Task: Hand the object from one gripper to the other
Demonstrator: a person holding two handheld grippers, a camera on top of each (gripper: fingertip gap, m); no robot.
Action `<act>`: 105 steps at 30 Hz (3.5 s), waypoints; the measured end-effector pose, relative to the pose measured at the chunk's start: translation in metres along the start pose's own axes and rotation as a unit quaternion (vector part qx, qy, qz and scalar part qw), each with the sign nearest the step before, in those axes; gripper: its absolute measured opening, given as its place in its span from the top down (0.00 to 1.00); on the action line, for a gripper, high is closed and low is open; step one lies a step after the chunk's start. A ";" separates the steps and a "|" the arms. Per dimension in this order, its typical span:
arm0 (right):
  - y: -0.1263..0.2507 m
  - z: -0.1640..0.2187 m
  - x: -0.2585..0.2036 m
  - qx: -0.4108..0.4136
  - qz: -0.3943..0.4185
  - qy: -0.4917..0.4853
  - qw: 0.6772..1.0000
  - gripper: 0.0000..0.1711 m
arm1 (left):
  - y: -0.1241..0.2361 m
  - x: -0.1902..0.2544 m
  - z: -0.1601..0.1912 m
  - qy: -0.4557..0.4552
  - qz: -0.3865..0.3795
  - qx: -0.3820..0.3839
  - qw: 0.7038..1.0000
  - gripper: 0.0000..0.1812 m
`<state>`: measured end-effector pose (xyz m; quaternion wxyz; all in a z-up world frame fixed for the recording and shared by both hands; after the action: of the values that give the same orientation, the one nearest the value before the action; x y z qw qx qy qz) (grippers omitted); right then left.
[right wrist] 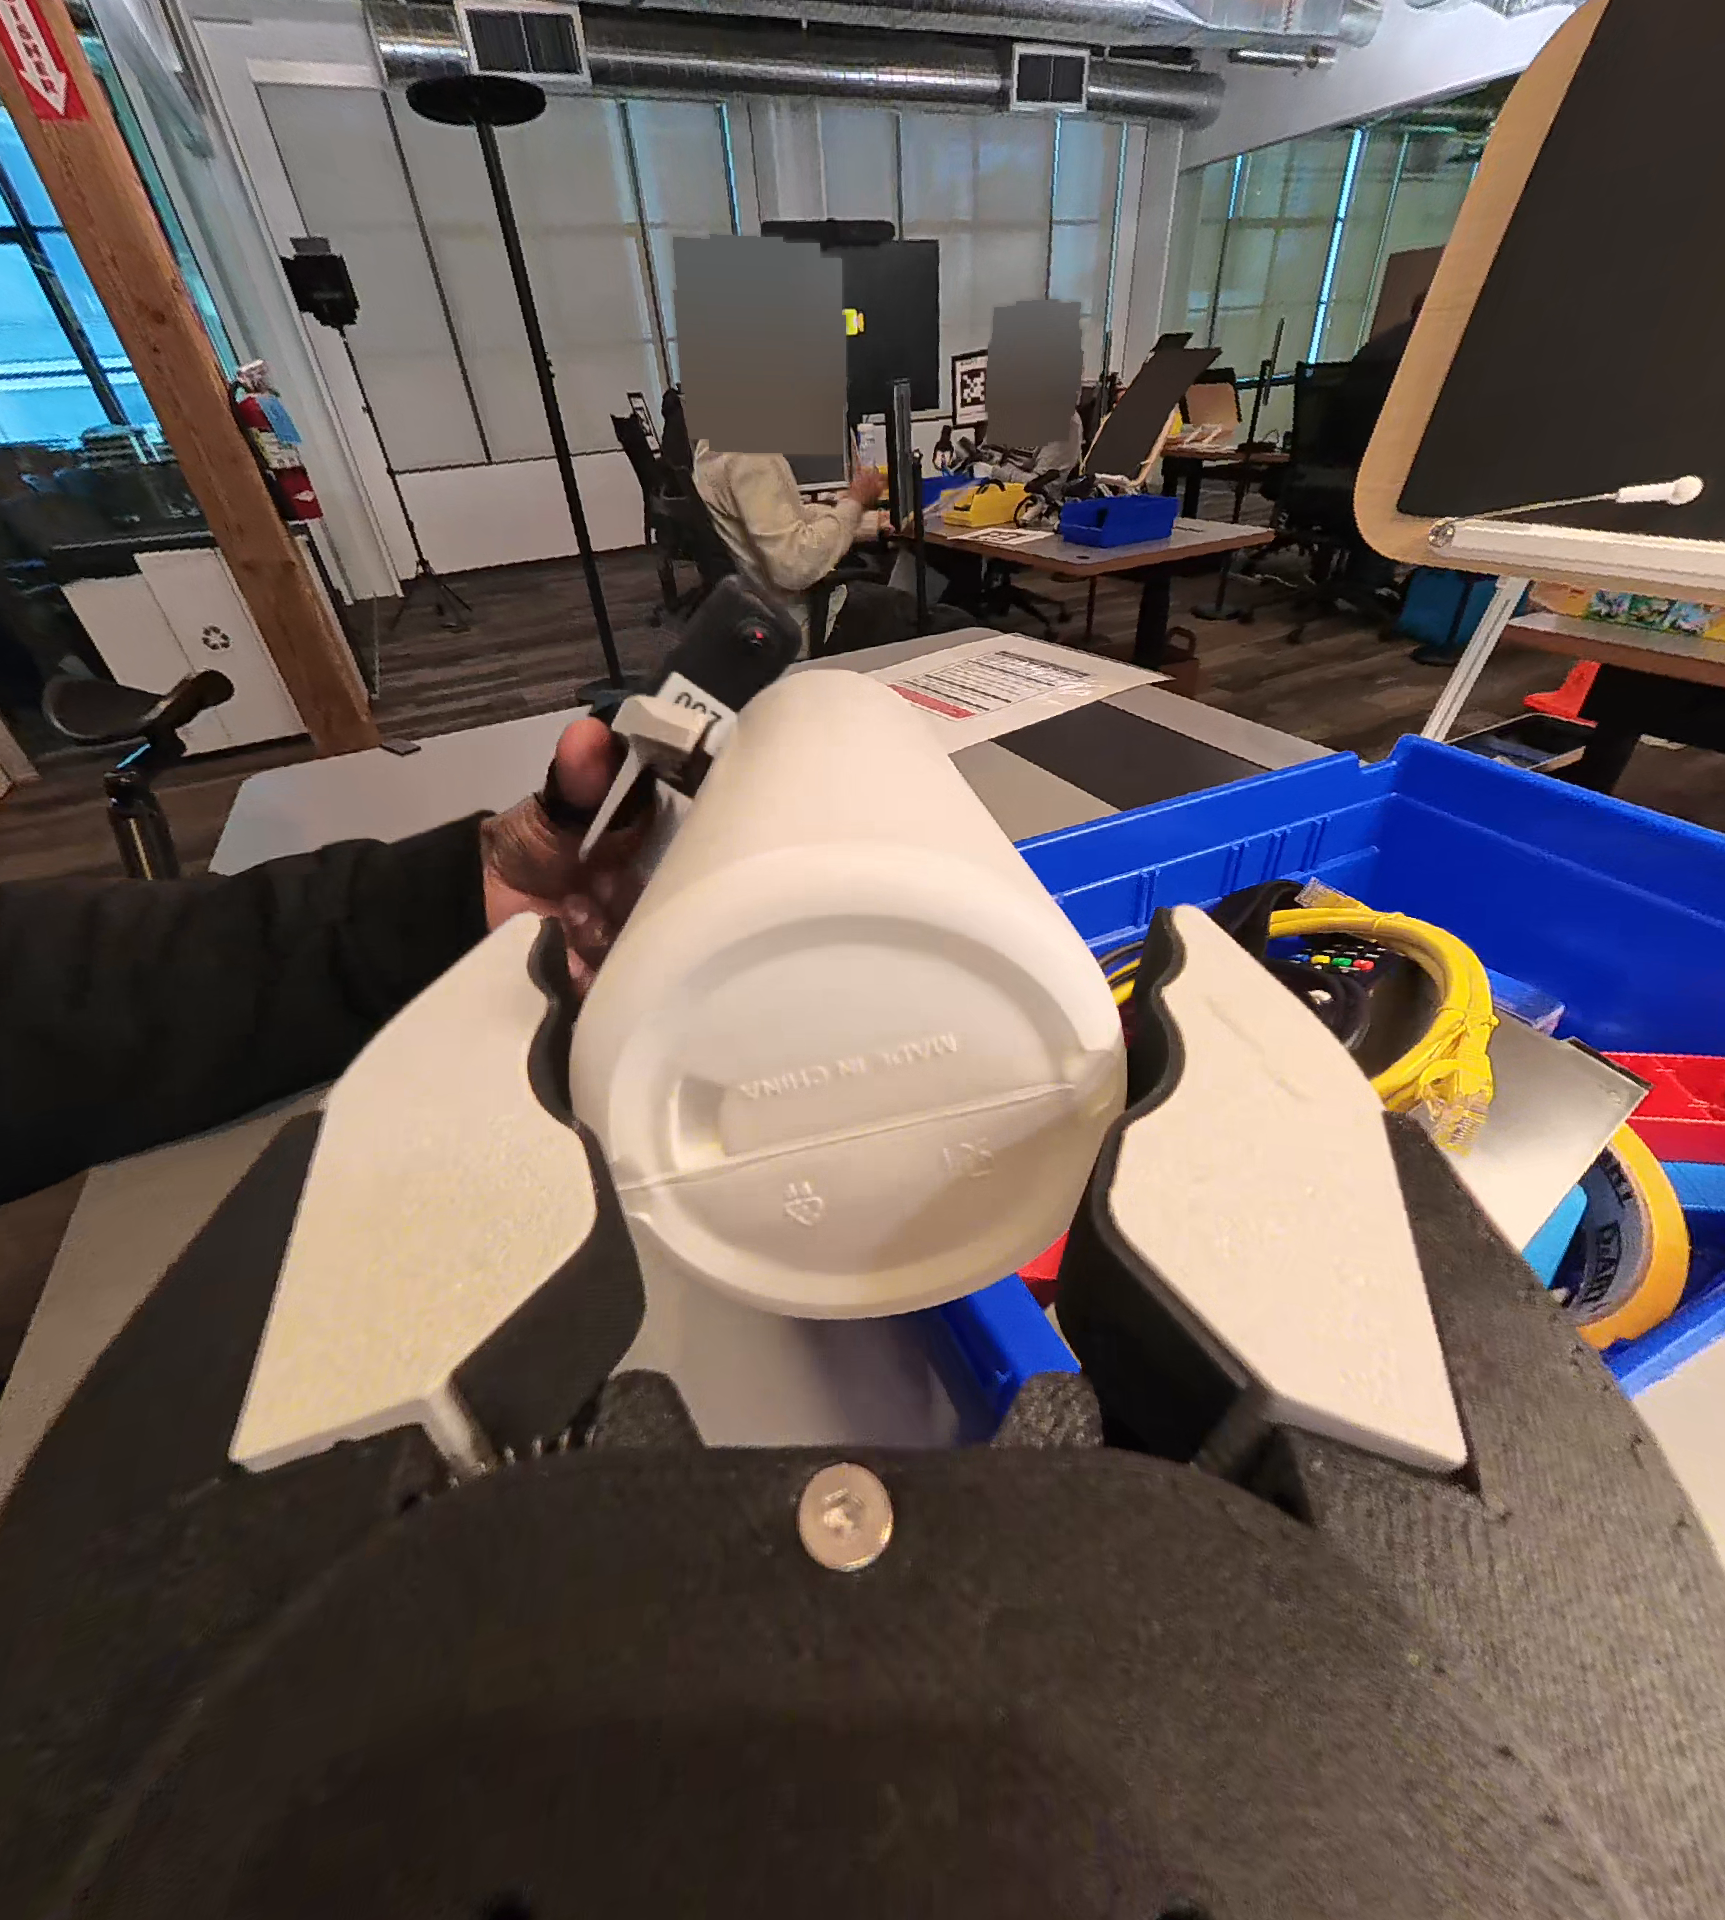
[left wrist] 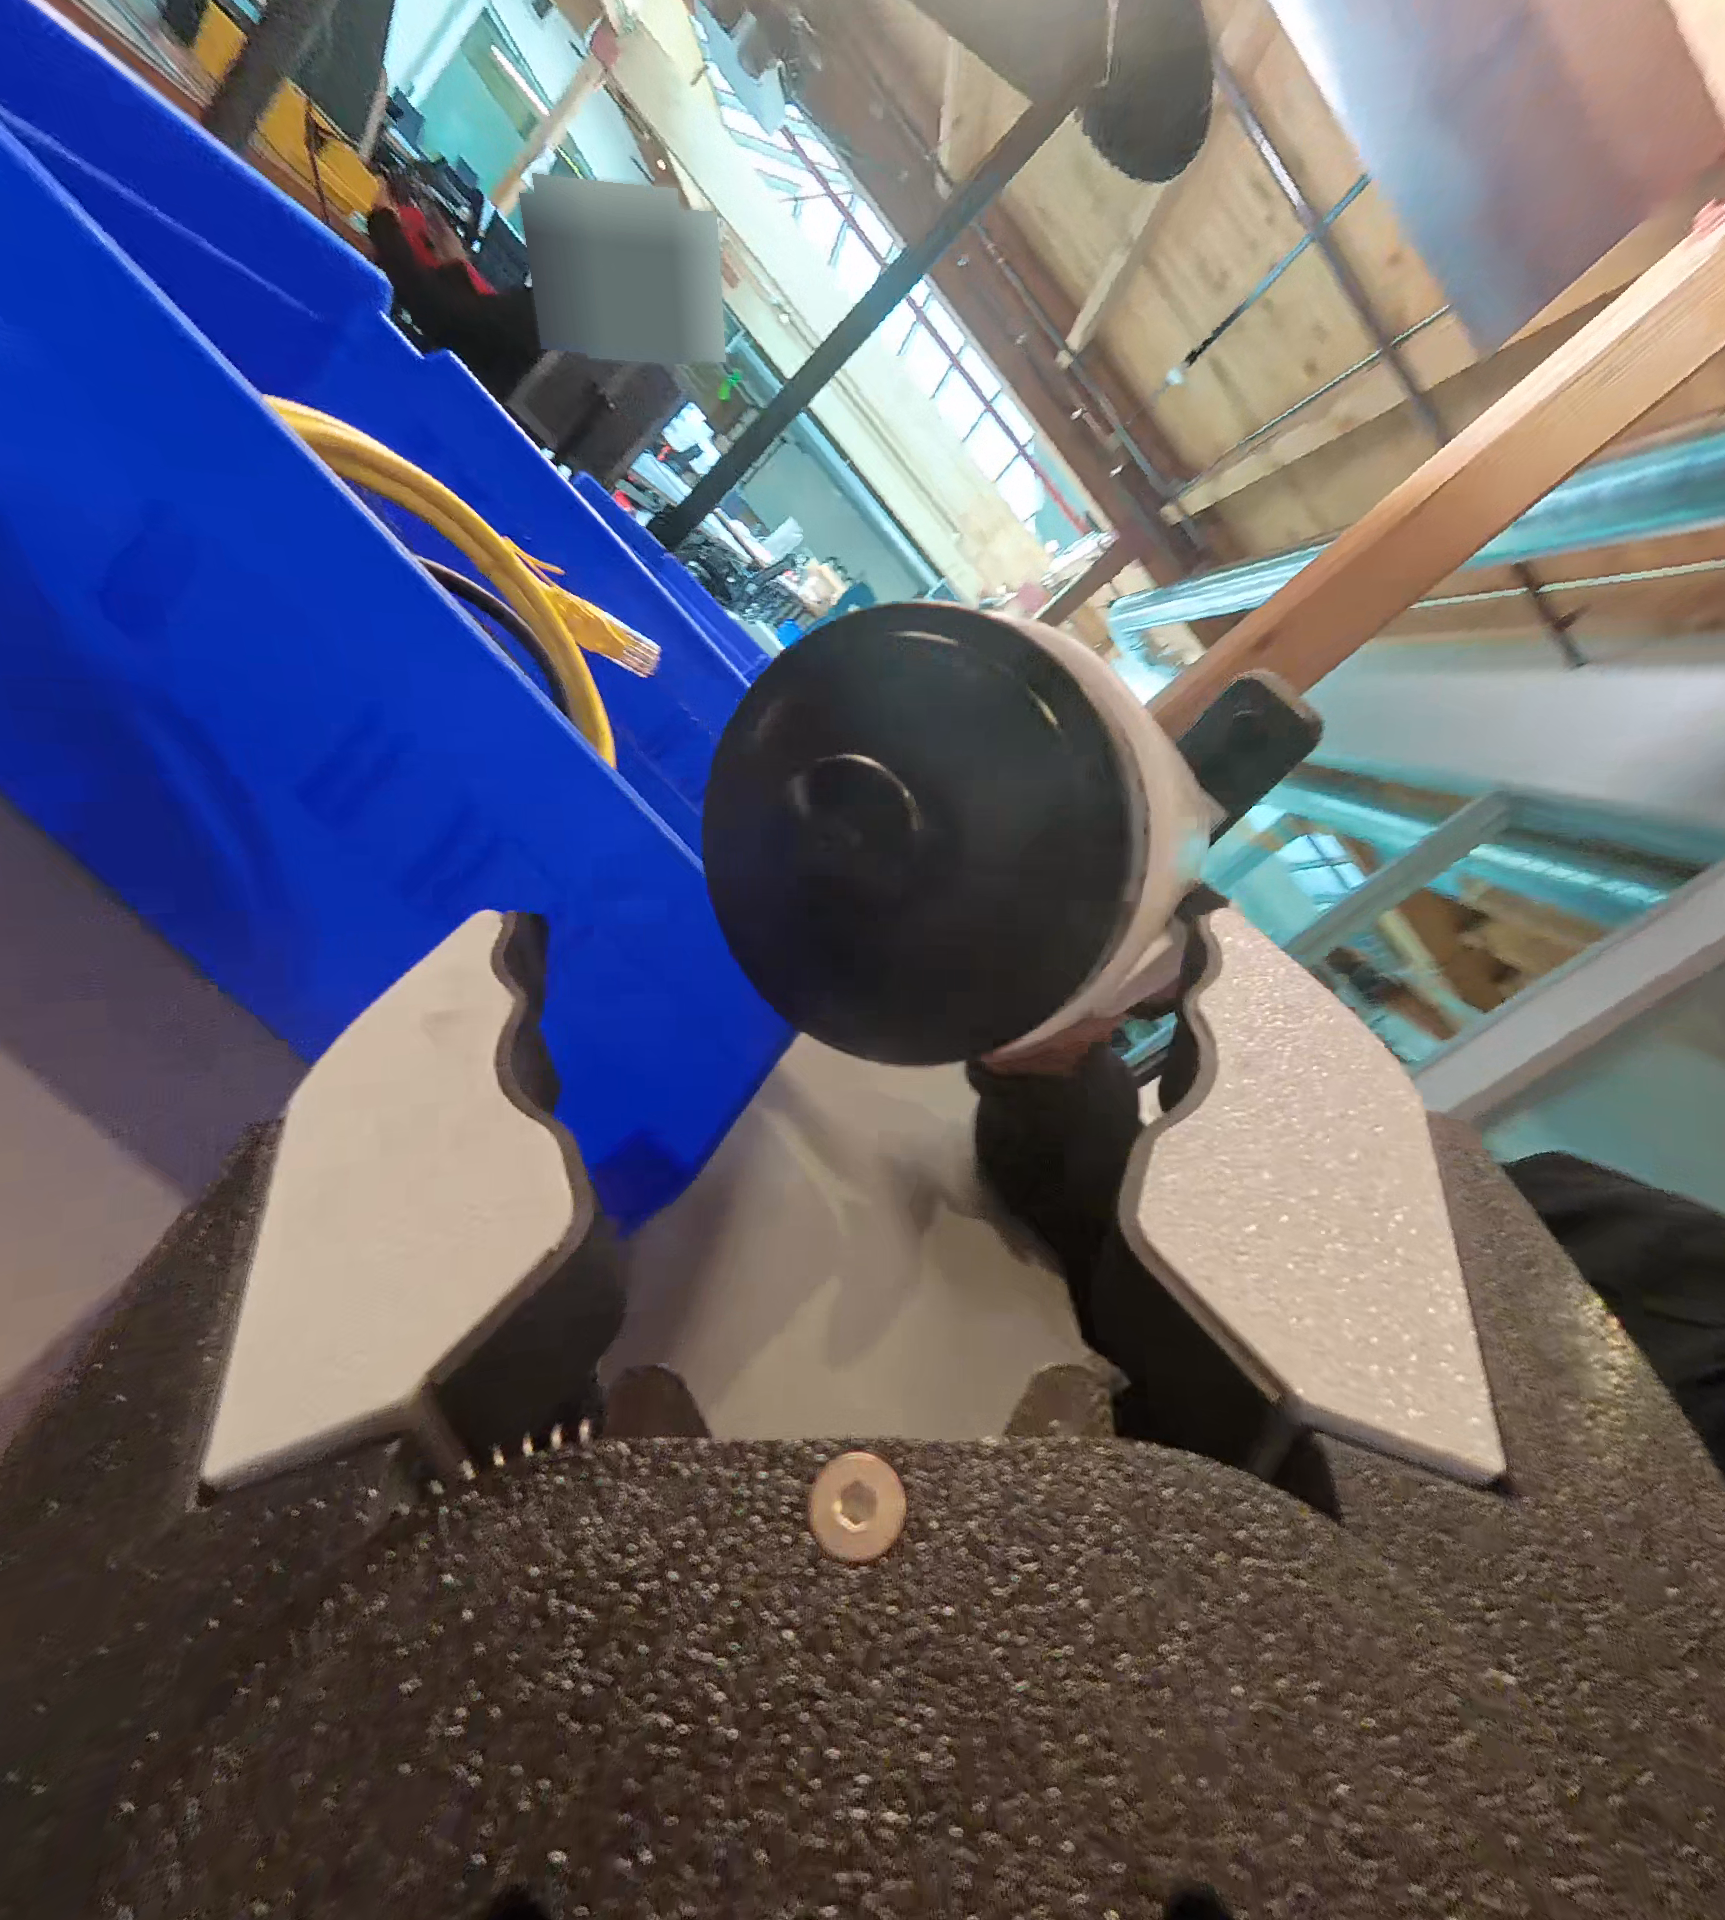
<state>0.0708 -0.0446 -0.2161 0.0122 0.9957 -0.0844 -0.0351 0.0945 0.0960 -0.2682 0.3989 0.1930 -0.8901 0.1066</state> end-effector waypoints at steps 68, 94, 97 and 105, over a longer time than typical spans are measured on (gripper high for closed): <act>-0.017 -0.054 -0.040 0.142 -0.140 -0.101 0.975 0.42 | -0.005 0.086 -0.010 -0.225 -0.015 0.045 0.973 0.38; -0.046 -0.020 -0.065 0.011 -0.136 -0.048 0.989 0.47 | -0.045 0.094 0.060 -0.437 -0.056 -0.055 0.896 0.52; -0.041 -0.020 -0.070 0.005 -0.160 -0.040 0.986 0.47 | -0.024 0.103 0.026 -0.509 -0.105 0.029 0.854 0.52; -0.043 -0.010 -0.080 -0.007 -0.206 -0.054 0.977 0.42 | 0.034 0.095 -0.023 -0.765 -0.319 0.140 0.541 0.52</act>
<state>0.0001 0.0118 -0.2019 0.0066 0.9883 0.1225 -0.0909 0.0379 0.1103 -0.1829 -0.4581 0.5258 -0.7107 -0.0924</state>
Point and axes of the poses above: each gripper's, where its closed fingertips meet, y back along the fingers, z out of its underside, x = y × z across the jaws, the point moved 2 cm from there along y, back along the fingers, and after that the axes turned 8 degrees about -z, right-handed, at the moved point
